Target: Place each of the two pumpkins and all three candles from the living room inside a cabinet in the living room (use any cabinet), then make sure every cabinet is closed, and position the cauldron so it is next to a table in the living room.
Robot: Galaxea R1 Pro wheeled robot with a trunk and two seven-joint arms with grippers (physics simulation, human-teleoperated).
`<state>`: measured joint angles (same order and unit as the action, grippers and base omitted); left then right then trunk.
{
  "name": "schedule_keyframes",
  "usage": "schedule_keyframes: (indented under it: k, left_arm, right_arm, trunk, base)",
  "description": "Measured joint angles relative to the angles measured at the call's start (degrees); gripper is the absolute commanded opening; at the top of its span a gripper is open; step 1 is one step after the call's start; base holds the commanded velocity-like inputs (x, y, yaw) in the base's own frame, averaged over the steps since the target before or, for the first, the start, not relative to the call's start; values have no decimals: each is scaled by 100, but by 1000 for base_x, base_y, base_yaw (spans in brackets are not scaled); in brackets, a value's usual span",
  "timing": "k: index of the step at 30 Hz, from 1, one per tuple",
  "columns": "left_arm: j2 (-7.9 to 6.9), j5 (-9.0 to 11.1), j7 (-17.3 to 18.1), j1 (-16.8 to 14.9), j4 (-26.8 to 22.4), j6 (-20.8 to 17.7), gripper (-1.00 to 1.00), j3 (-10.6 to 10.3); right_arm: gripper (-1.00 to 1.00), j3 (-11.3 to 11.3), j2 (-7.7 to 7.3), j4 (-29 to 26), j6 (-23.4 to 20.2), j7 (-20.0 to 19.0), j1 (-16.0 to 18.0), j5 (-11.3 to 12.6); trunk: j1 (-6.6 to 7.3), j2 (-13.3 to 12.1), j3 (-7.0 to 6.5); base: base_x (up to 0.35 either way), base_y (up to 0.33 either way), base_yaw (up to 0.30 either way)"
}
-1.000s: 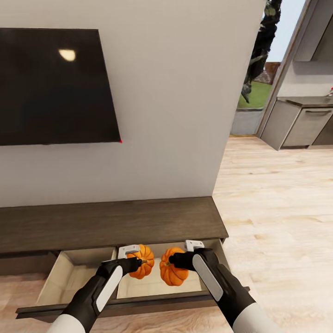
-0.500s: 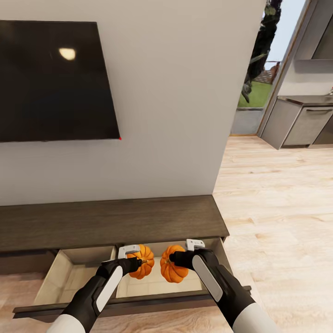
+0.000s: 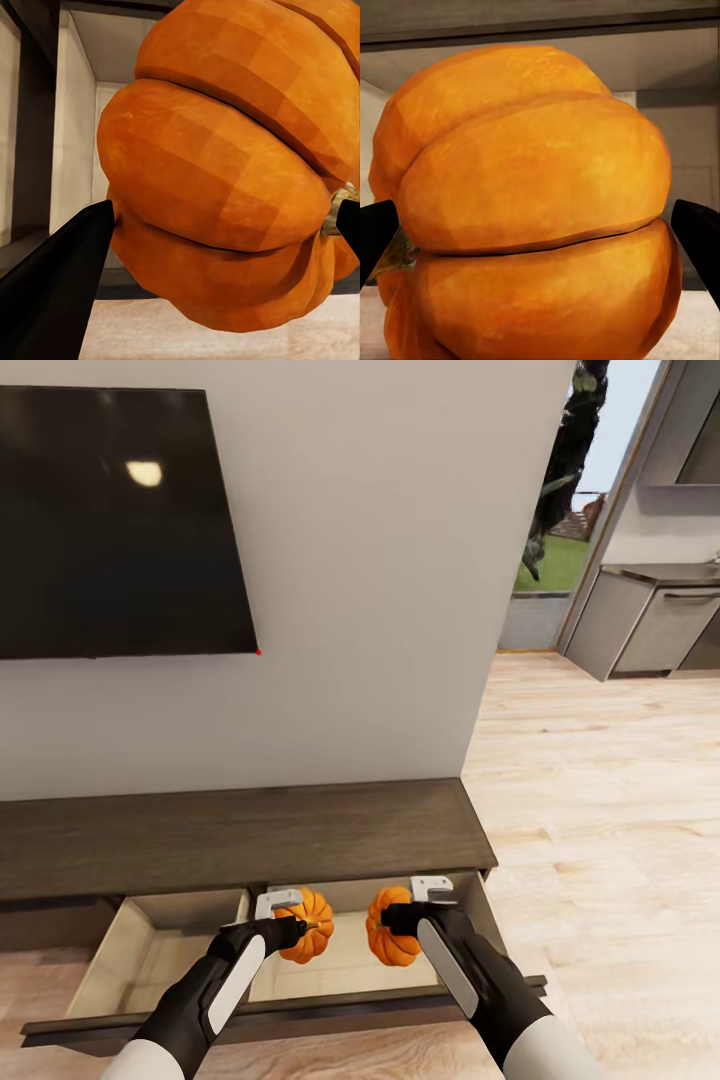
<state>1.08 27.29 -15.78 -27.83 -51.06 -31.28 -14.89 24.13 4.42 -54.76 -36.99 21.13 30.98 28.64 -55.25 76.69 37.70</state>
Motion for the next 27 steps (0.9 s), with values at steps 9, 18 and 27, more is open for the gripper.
schedule_keyframes:
  k: [9, 18, 27]
  left_arm:
    - [1, -39, -199, 0, 0, -7, -100, 3]
    - [123, 22, -916, 1, 68, 349, -100, -11]
    - [175, 38, -938, 0, 88, 408, -100, -46]
  right_arm:
    - [-100, -4, 6, 176, 455, 170, 0, -32]
    - [-100, 3, 1, 231, 661, 339, -1, -5]
    - [-100, -4, -7, 136, 660, 318, 1, -13]
  trunk:
    - [-198, 361, 162]
    - [-395, 722, 323]
    - [-593, 1083, 485]
  base:
    - [0, 0, 0]
    - [0, 0, 0]
    - [0, 0, 0]
